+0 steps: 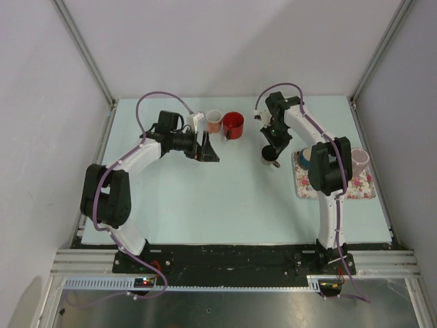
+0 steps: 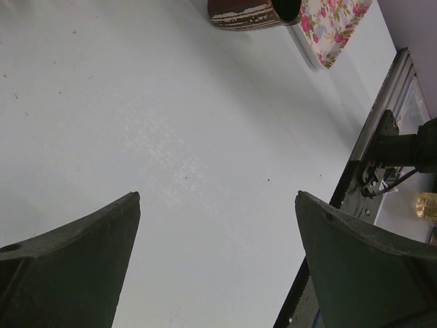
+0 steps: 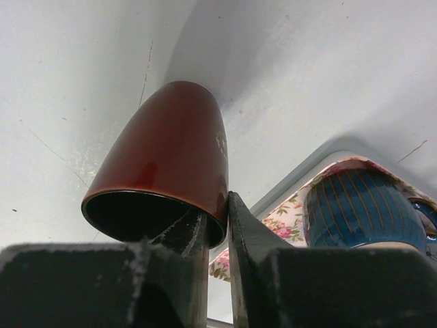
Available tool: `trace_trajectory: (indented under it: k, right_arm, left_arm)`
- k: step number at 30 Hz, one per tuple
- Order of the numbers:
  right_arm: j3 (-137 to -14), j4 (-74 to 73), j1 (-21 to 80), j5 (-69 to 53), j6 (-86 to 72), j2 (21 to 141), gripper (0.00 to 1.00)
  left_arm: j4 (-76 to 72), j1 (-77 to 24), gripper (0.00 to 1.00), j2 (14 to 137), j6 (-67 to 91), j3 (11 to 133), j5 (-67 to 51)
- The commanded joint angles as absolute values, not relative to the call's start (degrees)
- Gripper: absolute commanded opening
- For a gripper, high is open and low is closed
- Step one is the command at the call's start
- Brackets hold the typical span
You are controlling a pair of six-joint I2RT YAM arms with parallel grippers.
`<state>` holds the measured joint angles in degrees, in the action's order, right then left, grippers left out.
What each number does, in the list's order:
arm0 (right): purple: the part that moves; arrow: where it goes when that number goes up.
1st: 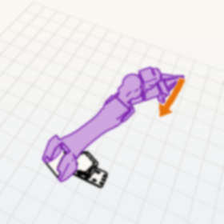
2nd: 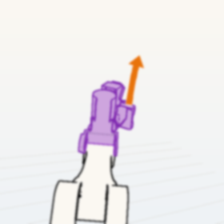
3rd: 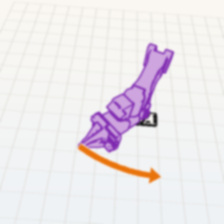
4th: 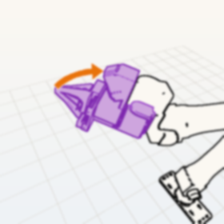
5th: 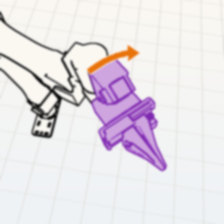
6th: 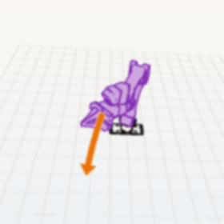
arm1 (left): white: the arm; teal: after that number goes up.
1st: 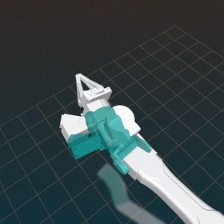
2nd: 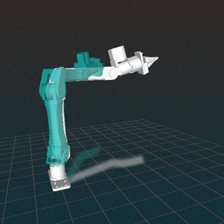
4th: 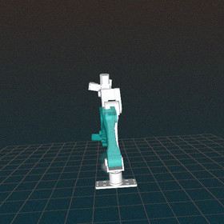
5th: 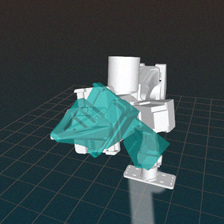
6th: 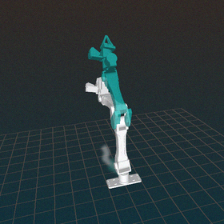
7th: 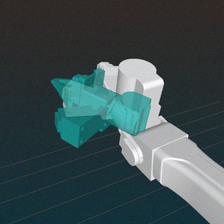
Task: Turn the mug right side up
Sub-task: Turn over the cup at the center of the board.
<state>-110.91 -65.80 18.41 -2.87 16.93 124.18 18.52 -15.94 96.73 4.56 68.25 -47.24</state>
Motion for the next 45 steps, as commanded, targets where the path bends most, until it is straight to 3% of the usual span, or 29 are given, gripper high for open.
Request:
trace_trajectory:
  k: [1, 7, 13, 27, 45]
  right_arm:
    - [-111.99, -66.52, 18.85, -2.74, 15.99, 123.74, 0.19]
    - [-112.63, -66.36, 18.91, -2.82, 15.74, 123.52, 0.36]
    - [-113.57, -66.71, 18.98, -3.8, 15.33, 122.5, 0.44]
    - [-114.69, -67.19, 18.33, -6.91, 13.92, 118.74, 0.48]
    - [-110.73, -64.66, 17.55, -8.7, 15.22, 113.45, 0.5]
  left_arm:
    - [17.65, -15.56, 0.98, 96.05, 5.09, 69.09, -48.75]
    - [17.64, -15.56, 0.98, 98.69, 5.72, 73.49, -45.62]
    - [17.53, -15.73, 0.98, 106.26, 8.28, 82.68, -40.73]
    - [17.27, -19.74, 0.98, 123.2, 14.7, 103.82, -38.79]
    - [15.01, -21.0, 0.98, 129.47, 17.74, 109.6, -36.16]
